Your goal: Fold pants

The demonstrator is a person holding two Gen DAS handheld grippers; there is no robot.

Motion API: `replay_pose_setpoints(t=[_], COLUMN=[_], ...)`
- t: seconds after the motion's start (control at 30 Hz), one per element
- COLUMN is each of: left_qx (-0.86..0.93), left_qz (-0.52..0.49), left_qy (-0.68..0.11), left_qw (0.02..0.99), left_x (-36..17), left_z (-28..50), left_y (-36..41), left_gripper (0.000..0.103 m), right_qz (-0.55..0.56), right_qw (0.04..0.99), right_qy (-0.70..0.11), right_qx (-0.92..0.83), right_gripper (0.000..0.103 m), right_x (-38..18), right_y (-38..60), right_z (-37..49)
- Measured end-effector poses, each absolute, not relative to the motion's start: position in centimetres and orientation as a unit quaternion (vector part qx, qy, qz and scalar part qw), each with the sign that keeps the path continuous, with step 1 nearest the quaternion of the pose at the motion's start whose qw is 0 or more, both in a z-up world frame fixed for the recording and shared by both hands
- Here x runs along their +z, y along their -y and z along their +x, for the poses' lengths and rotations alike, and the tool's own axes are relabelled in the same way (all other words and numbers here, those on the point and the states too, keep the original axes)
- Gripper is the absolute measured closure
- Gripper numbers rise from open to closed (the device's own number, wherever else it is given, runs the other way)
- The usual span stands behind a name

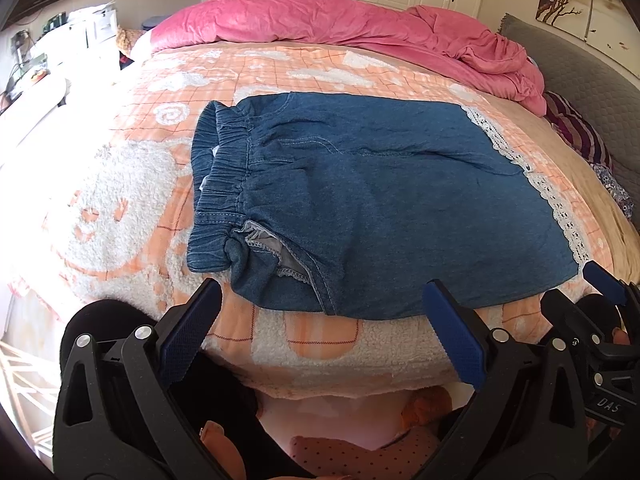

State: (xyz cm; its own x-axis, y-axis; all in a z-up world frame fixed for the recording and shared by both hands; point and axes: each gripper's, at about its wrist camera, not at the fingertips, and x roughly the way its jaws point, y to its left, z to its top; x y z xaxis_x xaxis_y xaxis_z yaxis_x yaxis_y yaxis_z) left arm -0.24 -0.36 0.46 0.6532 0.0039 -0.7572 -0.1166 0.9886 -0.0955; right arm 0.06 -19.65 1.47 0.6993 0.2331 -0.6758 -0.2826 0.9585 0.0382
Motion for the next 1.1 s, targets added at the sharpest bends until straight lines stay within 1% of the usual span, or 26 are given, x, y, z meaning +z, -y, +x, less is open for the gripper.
replay_pose_setpoints(t=[1.1], left_qx=[0.033], left_qz=[-0.067], left_qy=[-0.413], left_qw=[0.907], left_x=[0.52], left_z=[-0.1], left_y=[0.41], left_gripper=[0.008], right_qz=[-0.04], right_qw=[0.922], right_qy=[-0.36], right_qx=[0.135], right_gripper=[0.004], right_x=[1.47], right_y=[19.35], right_z=[0.75])
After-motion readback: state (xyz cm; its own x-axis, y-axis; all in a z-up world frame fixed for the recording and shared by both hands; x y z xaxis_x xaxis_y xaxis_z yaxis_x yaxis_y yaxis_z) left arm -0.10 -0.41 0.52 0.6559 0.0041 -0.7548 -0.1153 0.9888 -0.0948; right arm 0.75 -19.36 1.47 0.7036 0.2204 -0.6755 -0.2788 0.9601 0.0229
